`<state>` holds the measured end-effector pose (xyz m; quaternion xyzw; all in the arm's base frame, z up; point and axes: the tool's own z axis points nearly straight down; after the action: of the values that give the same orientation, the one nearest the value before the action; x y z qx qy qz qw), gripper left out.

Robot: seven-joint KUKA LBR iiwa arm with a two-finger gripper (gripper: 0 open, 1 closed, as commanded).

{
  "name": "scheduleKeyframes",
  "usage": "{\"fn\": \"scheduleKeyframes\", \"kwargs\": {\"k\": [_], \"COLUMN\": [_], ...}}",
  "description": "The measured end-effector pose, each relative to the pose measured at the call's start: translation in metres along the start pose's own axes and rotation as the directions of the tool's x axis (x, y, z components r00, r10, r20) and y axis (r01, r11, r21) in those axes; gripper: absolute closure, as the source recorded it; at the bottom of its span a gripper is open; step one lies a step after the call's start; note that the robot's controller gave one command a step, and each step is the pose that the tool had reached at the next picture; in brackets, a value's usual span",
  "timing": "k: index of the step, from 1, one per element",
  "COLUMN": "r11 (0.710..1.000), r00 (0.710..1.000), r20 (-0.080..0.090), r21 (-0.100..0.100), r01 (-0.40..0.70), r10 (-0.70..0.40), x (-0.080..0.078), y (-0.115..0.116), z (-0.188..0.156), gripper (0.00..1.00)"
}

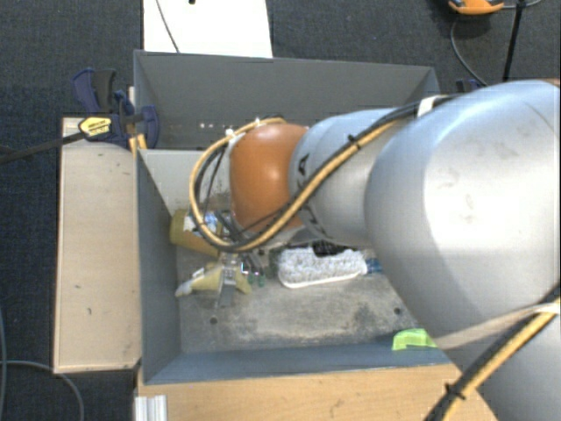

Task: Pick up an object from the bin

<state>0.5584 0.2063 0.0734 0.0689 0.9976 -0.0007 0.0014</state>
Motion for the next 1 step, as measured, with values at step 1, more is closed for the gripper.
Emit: {"fn": "scheduleKeyframes", "kwargs": {"k": [1], "r11": [0.996], "r00": [0.997], "r20": [-0.003], "r21": [0.029], "r01": [-0.079], "r10": [0.08], "x": [-0.0254], "y": [0.0156], "z": [0.0012], "gripper": [1.0]}}
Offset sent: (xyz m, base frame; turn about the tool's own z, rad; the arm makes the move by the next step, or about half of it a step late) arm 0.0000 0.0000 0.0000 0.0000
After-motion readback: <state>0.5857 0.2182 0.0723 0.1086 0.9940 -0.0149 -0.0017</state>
